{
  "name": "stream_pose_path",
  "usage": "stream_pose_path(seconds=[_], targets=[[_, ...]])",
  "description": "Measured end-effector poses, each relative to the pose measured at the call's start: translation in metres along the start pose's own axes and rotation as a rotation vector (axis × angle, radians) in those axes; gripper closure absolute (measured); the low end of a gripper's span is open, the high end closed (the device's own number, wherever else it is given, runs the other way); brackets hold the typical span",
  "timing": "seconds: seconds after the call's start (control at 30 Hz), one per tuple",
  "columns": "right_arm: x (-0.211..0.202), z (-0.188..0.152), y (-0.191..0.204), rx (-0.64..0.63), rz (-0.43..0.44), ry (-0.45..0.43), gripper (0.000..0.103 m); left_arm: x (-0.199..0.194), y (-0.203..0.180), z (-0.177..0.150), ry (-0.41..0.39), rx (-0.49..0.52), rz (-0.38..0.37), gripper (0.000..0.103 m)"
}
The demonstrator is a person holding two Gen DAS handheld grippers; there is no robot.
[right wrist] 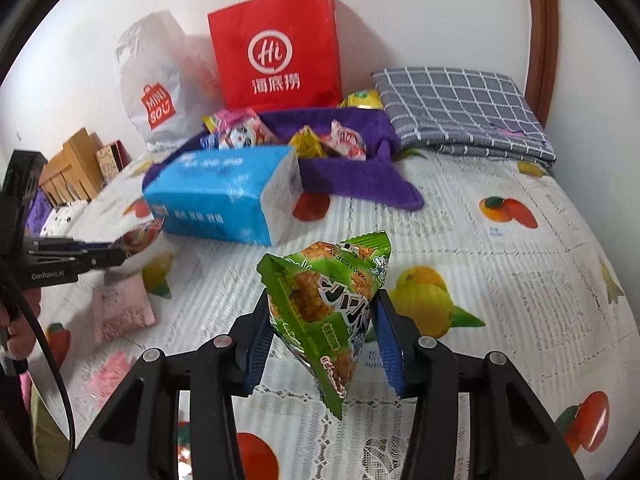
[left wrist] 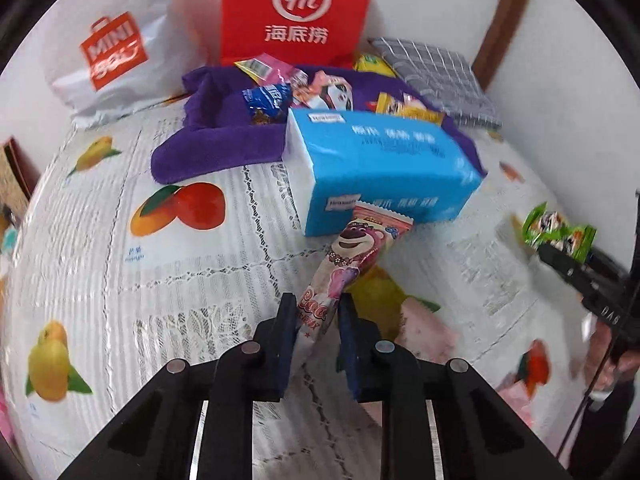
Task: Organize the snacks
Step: 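Carry the green and white packets over the purple towel with both tools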
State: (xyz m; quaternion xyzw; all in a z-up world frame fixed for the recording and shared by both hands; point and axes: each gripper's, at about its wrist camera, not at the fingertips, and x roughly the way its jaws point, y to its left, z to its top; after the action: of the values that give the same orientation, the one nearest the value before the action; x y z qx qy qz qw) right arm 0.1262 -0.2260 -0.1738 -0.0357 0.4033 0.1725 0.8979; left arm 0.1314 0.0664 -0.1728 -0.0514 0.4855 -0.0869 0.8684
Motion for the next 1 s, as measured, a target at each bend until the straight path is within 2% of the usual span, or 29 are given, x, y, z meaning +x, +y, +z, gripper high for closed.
stream_pose_path(seconds=[0.27, 0.5, 0.7, 1.0], targets=[[-0.019, 0.02, 0.009, 0.011, -0.015, -0.035, 0.056, -0.024, 0.006, 0.004, -0.053, -0.066, -0.016, 0.085], [-0.035, 0.043, 0.027, -0.011, -0.021, -0.08, 0.056, -0.046, 0.007, 0.012, -0.101, -0.074, -0.034, 0.087], [-0.042, 0.066, 0.035, -0.012, -0.036, -0.108, 0.056, -0.065, 0.009, 0.027, -0.138, -0.075, -0.019, 0.087], [-0.044, 0.092, 0.038, 0.015, -0.048, -0.123, 0.056, -0.076, 0.012, 0.045, -0.154, -0.09, 0.007, 0.087]])
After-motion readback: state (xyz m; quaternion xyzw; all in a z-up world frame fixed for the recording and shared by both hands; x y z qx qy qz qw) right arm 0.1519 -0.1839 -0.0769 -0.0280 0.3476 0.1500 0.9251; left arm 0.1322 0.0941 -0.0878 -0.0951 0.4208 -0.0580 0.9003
